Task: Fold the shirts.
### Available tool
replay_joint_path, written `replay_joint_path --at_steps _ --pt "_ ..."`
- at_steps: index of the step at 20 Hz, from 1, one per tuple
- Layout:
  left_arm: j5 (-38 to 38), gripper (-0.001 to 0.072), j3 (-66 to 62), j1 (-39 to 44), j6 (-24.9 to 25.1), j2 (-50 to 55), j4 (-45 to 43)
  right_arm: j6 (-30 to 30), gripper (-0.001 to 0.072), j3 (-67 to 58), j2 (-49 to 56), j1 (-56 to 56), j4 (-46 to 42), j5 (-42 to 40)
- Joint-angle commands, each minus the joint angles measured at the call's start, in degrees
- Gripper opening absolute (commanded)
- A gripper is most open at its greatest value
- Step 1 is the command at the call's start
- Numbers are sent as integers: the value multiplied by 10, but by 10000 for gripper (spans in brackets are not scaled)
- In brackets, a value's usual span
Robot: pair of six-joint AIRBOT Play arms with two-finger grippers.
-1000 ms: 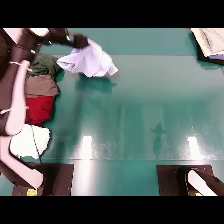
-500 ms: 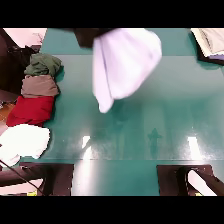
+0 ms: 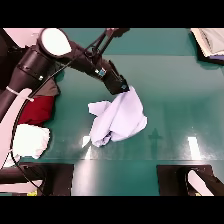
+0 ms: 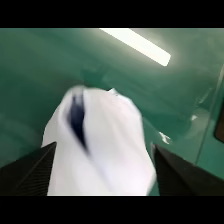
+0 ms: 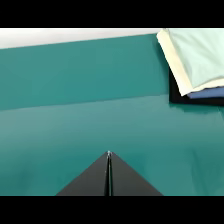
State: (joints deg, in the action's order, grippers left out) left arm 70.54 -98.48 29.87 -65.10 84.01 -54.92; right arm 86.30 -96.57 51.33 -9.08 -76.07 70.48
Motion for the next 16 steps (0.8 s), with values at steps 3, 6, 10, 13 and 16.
replay_joint_path --at_steps 3,6,10,13,16 --pt "122 701 19 -127 -85 -13 -35 0 18 55 -19 0 0 -5" --pt "111 701 103 -200 -87 -31 -35 0 18 68 -19 0 1 -4" --pt "-12 701 290 -238 -91 -29 -31 0 18 78 -17 0 1 -1" --pt "-126 701 402 -238 -90 -26 0 0 18 78 -17 0 2 0" --pt "-157 701 424 -238 -63 1 64 0 18 78 -17 0 8 1"
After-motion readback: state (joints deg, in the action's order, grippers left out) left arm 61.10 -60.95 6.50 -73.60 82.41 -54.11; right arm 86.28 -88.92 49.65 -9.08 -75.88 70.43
